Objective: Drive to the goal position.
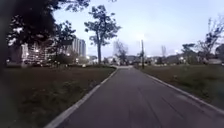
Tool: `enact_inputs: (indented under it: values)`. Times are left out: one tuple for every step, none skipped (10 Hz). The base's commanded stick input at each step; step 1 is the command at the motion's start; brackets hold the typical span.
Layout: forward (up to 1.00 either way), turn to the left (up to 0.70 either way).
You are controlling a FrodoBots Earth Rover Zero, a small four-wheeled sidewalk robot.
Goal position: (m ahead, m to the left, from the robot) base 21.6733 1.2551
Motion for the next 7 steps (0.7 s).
enact_inputs:
  values:
    - [0.70, 0.00]
    - [0.70, 0.00]
    - [0.70, 0.00]
    - [0.70, 0.00]
    - [0.70, 0.00]
    - [0.70, 0.00]
    - [0.70, 0.00]
